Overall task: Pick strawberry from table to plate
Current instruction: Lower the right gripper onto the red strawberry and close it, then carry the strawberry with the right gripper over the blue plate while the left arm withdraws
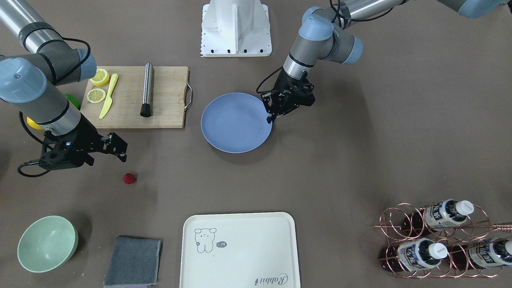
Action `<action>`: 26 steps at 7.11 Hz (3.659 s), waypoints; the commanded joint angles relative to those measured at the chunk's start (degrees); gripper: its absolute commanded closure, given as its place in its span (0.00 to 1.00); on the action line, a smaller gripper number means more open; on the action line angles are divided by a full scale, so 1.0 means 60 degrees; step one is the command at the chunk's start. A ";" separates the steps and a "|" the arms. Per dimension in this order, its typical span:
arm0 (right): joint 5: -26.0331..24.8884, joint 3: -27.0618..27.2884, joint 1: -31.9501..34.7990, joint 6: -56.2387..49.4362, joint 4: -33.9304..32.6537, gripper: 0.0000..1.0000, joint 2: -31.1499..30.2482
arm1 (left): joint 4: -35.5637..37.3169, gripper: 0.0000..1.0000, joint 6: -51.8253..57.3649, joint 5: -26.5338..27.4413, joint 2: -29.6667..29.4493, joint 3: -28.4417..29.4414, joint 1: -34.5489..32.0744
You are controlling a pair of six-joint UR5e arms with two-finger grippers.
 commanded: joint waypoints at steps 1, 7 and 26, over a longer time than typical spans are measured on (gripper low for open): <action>-0.0071 -0.0078 -0.0157 0.0018 0.0134 0.00 0.0001 | -0.0041 0.02 0.0039 0.0750 0.0070 0.0018 0.0026; -0.0848 -0.1408 -0.0479 -0.0070 0.0149 0.01 0.1098 | 0.0046 0.02 0.0785 0.0069 0.0115 -0.0143 -0.0997; -0.2089 0.0845 -0.2787 0.1345 -0.2472 1.00 0.2650 | 0.0368 0.02 0.6933 -0.3123 0.2645 -0.1052 -0.5507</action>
